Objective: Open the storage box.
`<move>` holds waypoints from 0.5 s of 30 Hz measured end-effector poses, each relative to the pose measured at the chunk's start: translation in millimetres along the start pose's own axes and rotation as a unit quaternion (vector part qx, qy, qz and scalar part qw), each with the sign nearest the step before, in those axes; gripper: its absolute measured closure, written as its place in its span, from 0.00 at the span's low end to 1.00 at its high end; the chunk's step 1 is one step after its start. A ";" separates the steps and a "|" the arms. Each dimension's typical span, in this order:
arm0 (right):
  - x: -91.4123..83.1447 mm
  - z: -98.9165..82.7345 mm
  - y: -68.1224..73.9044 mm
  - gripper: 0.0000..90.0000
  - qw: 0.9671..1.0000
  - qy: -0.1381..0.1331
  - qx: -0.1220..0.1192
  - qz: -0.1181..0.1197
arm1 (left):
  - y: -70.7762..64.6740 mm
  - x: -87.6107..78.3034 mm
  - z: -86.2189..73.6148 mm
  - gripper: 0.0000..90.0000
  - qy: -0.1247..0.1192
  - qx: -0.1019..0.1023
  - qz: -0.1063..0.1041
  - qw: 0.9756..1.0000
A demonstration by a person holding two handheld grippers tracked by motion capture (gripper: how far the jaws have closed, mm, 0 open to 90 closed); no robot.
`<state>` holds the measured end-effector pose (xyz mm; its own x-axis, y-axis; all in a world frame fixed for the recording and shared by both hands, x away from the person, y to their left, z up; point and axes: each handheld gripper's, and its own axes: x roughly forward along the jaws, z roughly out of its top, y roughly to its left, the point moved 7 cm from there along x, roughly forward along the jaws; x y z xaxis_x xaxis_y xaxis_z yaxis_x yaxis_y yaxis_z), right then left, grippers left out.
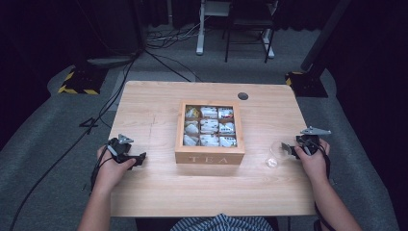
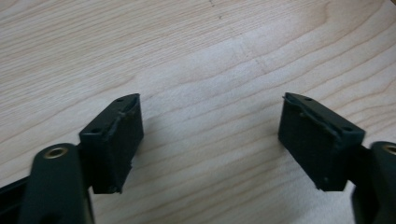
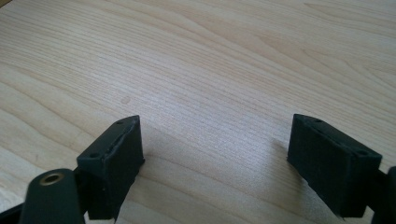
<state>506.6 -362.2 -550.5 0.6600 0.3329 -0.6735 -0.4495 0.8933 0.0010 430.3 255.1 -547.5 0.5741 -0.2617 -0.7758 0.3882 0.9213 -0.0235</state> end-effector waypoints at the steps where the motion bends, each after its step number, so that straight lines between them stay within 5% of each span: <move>1: 0.1 0.1 0.0 0.20 1.000 0.000 -0.001 0.001 | 1.2 -3.2 1.2 0.23 -0.002 -0.001 0.004 1.000; 15: 0.8 0.6 -0.1 0.20 1.000 0.000 -0.004 0.003 | -6.1 -45.2 26.7 0.26 -0.066 -0.015 -0.009 0.998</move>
<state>507.5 -361.9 -550.6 0.6580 0.3380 -0.6729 -0.4574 0.8893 -0.0006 421.2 253.6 -495.5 0.6576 -0.3122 -0.6856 0.3786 0.9238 -0.0576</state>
